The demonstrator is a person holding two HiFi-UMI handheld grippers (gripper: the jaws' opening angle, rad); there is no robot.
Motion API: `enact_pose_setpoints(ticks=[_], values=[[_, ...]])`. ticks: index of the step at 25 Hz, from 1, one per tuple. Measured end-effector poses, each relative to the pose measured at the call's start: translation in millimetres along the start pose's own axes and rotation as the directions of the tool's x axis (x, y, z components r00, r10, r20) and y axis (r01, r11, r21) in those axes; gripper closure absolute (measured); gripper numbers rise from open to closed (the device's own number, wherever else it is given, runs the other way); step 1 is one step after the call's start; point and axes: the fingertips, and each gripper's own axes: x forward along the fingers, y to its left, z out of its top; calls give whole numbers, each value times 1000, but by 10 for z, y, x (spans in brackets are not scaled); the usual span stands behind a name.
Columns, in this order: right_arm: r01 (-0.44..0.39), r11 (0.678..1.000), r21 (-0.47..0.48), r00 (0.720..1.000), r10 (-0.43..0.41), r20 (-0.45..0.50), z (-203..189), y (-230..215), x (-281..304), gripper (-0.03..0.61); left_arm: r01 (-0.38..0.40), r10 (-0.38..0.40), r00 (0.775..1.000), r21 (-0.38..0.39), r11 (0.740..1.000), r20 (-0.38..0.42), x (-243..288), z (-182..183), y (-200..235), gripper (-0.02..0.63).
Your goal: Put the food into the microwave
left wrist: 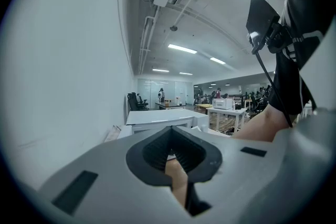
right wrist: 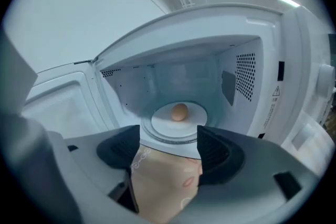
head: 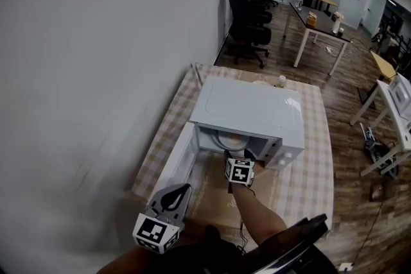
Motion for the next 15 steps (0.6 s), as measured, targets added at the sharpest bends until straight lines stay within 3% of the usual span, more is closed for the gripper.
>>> enact_pose_setpoints(ticks=[5,10,15], values=[[-30,999,-19,998,31,55,63,66,-322,298,26,-27,999,26,999,35,-102,63,-142,606],[-77,995,-59,991,82,104,174,178,-703,359,21,-20,999,-21,1000,47,-287,3,-201,606],[-130,990,-59,977,138,162,354,375,-1195,468,37,-36,996,-16,999,81,-547,114,-317,606]])
